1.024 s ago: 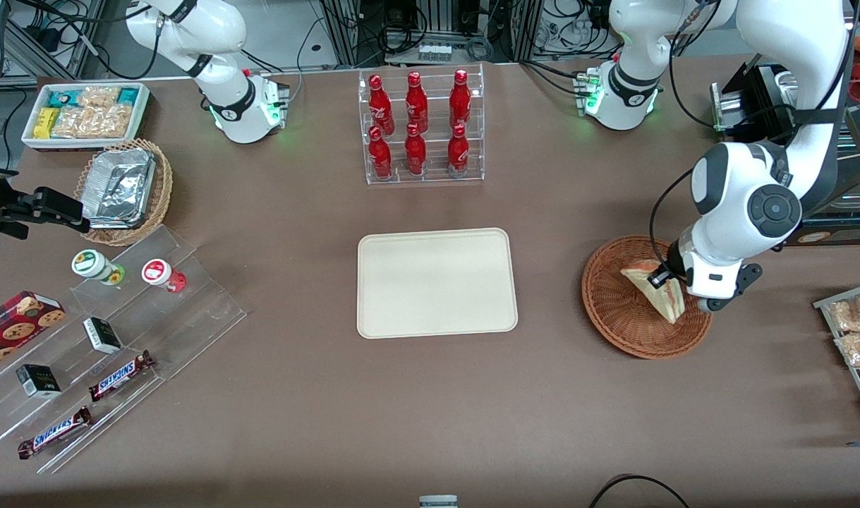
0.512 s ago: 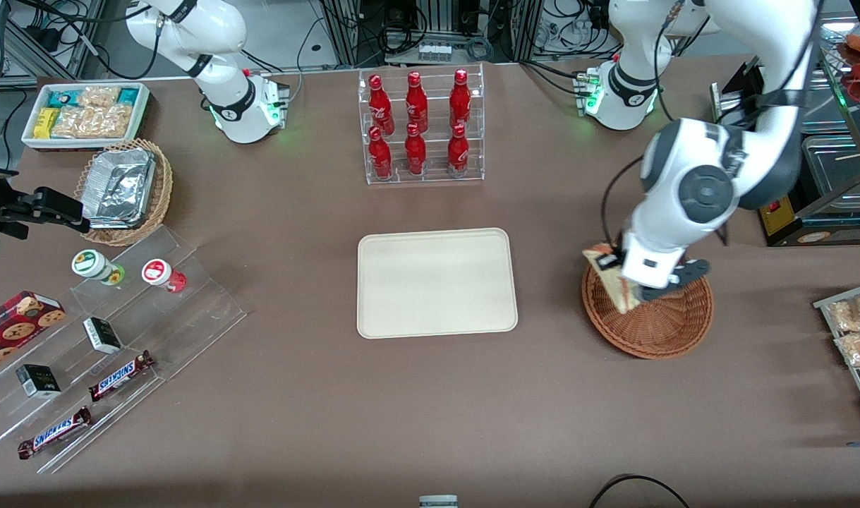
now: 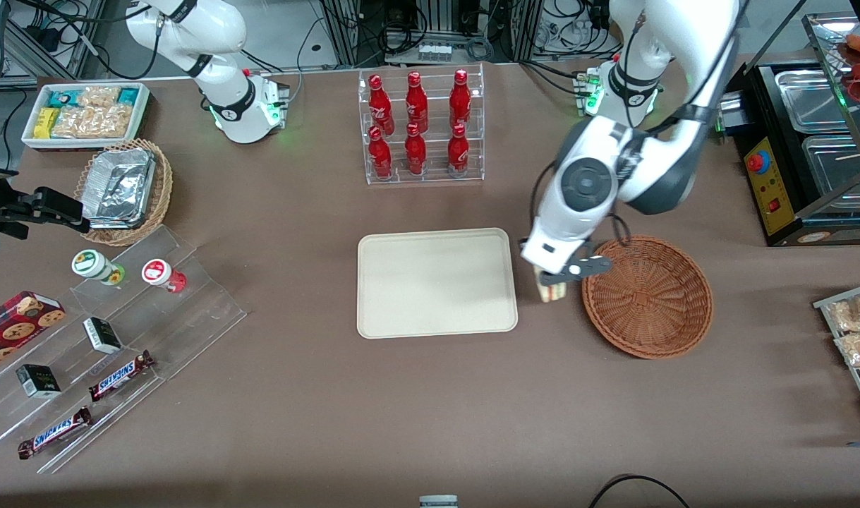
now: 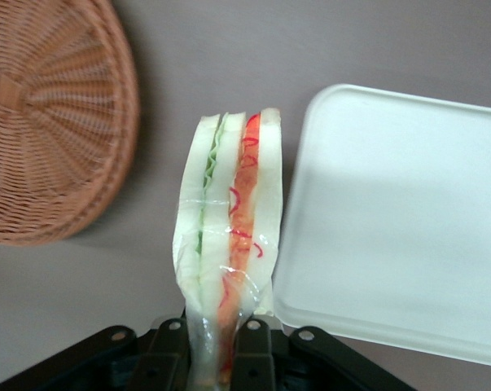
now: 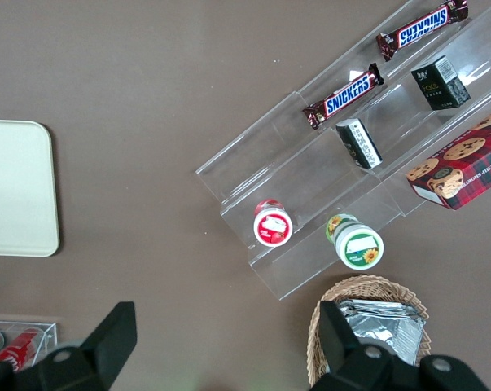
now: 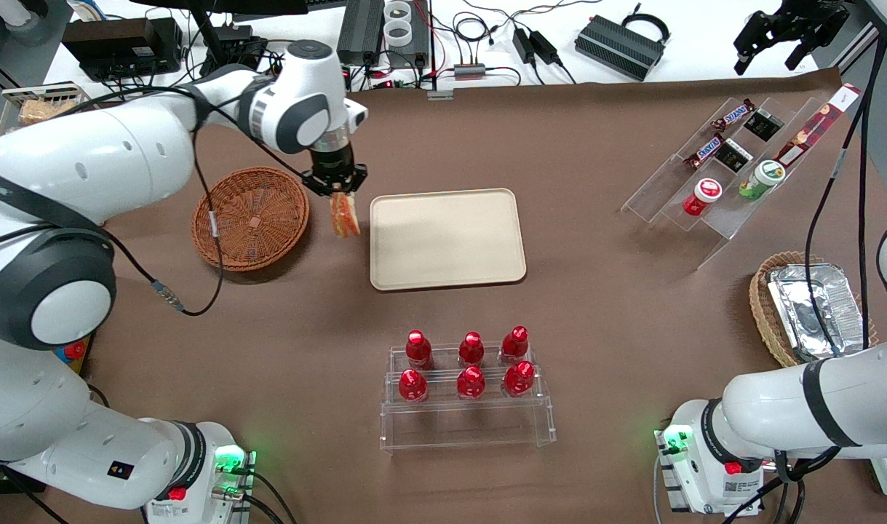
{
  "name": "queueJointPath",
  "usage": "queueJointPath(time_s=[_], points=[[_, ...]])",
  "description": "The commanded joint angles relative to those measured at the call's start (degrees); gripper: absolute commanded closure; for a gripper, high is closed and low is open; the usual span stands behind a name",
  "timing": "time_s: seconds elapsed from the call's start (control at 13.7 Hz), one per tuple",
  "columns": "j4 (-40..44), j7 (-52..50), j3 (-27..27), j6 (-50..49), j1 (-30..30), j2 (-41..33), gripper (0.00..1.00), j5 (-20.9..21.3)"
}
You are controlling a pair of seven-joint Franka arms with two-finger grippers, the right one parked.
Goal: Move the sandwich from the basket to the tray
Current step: 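Lift the sandwich and carry it toward the cream tray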
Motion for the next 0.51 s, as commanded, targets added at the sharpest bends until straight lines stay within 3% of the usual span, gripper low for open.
queueJointPath(time_s=[0.0, 0.44], points=[[8.3, -5.3, 0.6, -1.7, -5.8, 7.2, 1.00, 1.0], [20.9, -6.3, 0.8, -2.2, -13.6, 18.7, 1.00, 1.2]])
